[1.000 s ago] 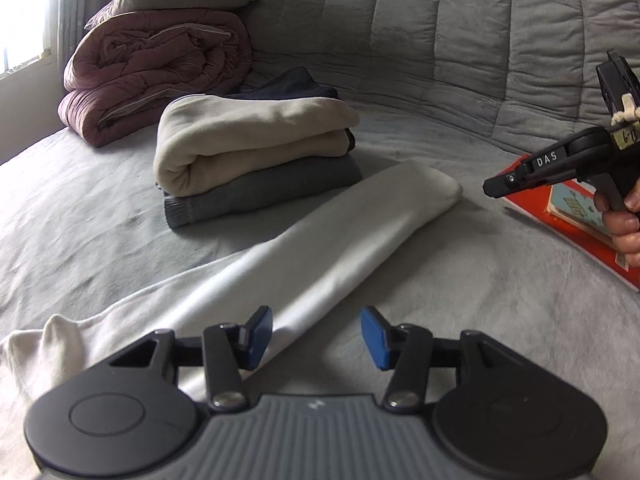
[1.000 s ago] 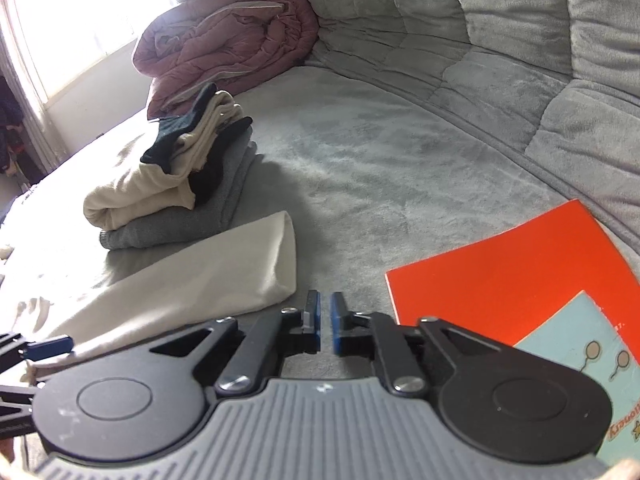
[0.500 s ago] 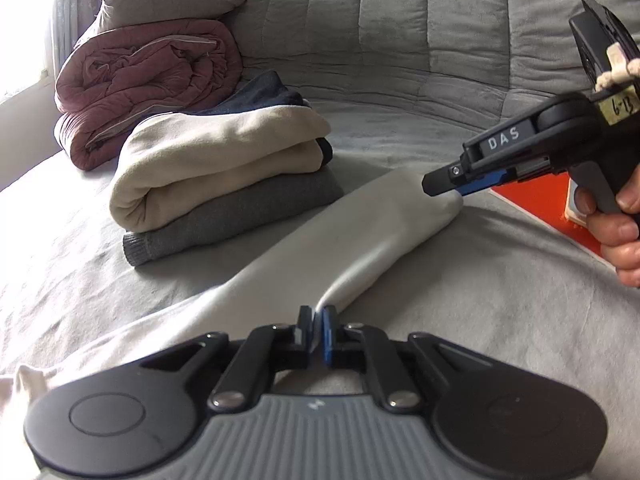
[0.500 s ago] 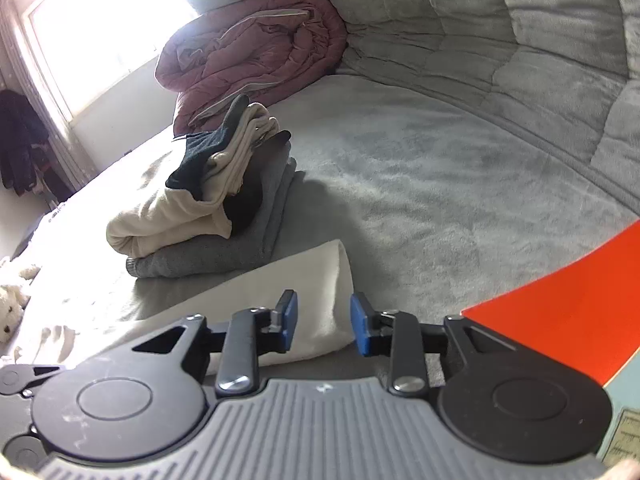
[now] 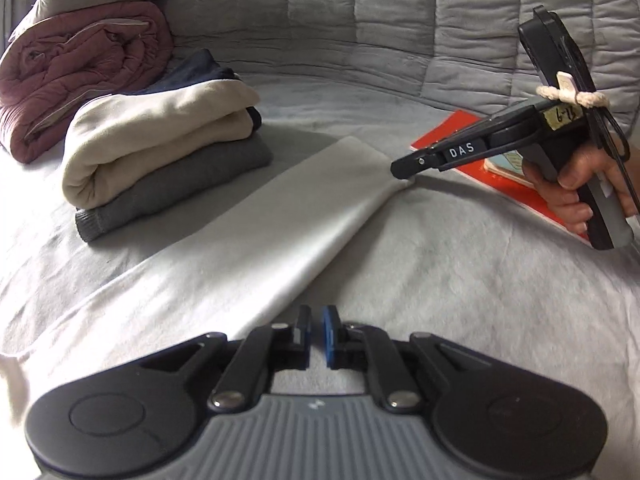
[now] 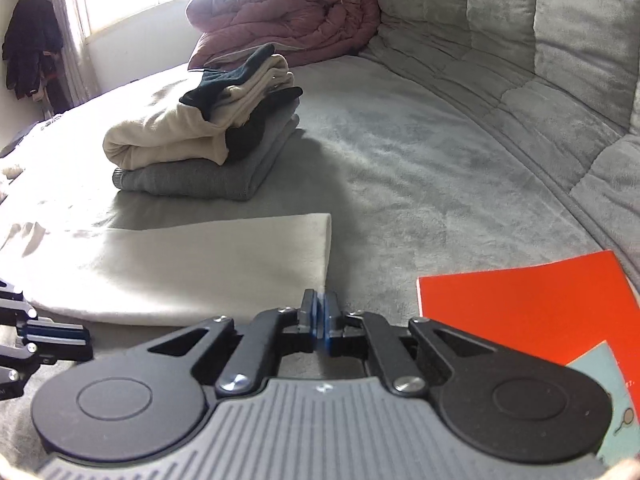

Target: Fold clothes

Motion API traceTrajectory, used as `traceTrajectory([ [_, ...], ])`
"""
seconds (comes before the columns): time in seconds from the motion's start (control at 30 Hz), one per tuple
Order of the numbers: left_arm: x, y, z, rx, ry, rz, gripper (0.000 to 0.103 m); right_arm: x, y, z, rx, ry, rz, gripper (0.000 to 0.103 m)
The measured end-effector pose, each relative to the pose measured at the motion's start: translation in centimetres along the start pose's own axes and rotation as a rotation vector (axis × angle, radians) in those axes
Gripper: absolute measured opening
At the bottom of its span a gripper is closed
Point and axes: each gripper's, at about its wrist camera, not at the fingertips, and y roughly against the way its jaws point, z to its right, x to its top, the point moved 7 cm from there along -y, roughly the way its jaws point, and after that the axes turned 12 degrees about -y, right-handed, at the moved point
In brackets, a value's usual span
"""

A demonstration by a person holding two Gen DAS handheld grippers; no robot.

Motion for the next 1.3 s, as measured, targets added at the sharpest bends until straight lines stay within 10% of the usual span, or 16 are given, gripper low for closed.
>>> traceTrajectory([
  [0.1,0.1,1.4,-1.1,0.012,0.047,0.049,0.031,0.6,0.7,-0.3,0.018,-0.025,0.039,0.018],
  [0.57,-2.1,0.6,-4.1,0.158,0.302,0.097,0.044,0.7,-2.5,-2.8,-0.025,0.001,0.068,0.02],
  [0.73,-3.4,4.5,-4.8,0.215,0.339,0.142,0.051,0.6,-0.2,-4.3,-0.007,-0.014,0.07,0.042],
  [1.3,-21.1,21.6,-8.4,0.503,0.536,0.033,0.066,-1.3,8.0,-17.9,0.184,0.088,0.052,0.075],
])
